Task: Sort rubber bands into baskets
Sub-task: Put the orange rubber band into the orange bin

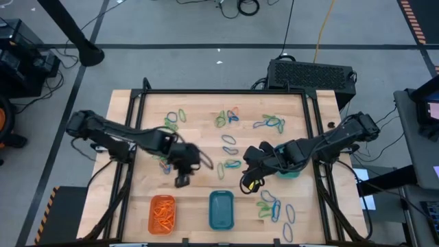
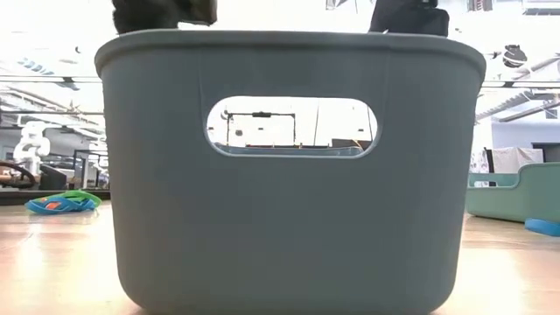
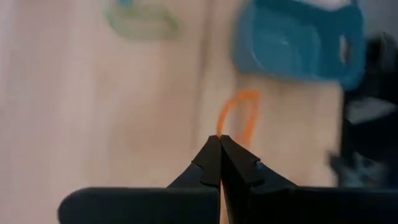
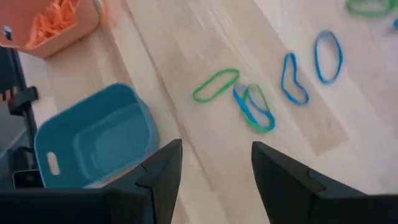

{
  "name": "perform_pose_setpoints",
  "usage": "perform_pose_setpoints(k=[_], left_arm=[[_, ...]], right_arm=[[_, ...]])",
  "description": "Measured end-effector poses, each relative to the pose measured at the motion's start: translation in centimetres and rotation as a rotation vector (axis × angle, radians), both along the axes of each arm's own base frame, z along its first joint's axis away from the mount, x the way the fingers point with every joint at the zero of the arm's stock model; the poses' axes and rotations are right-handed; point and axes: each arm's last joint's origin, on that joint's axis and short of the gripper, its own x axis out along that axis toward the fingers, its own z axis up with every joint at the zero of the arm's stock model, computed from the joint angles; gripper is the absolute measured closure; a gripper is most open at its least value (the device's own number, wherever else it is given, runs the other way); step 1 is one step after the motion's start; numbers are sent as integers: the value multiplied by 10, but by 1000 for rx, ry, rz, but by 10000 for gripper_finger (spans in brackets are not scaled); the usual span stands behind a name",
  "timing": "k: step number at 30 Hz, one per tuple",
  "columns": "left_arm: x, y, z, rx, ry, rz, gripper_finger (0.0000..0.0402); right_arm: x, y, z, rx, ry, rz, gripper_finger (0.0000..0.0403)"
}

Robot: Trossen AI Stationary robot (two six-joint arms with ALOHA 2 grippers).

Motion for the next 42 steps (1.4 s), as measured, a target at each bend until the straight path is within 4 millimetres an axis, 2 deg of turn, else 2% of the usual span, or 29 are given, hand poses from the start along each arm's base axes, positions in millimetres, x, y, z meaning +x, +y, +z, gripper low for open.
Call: perform_pose_setpoints(k=[4, 14, 20, 27, 35, 42], left_arm=[[-22, -25, 8, -85, 97, 34, 400], [-65, -91, 3, -142, 335, 122, 401], [-84, -115, 3, -117, 334, 232, 401], [-88, -129, -9, -67, 347, 298, 401], [-80, -141, -44, 56, 422, 279, 399], [-75, -145, -61, 115, 465, 285, 377]], right_arm=[[7, -8, 3, -64, -44, 41, 218], [26, -21, 16, -171, -231, 143, 218], [37, -22, 28, -184, -372, 259, 218], [47, -26, 31, -156, -464, 307, 218], [53, -25, 21, -145, -421, 301, 218], [58, -23, 7, -129, -365, 288, 218]])
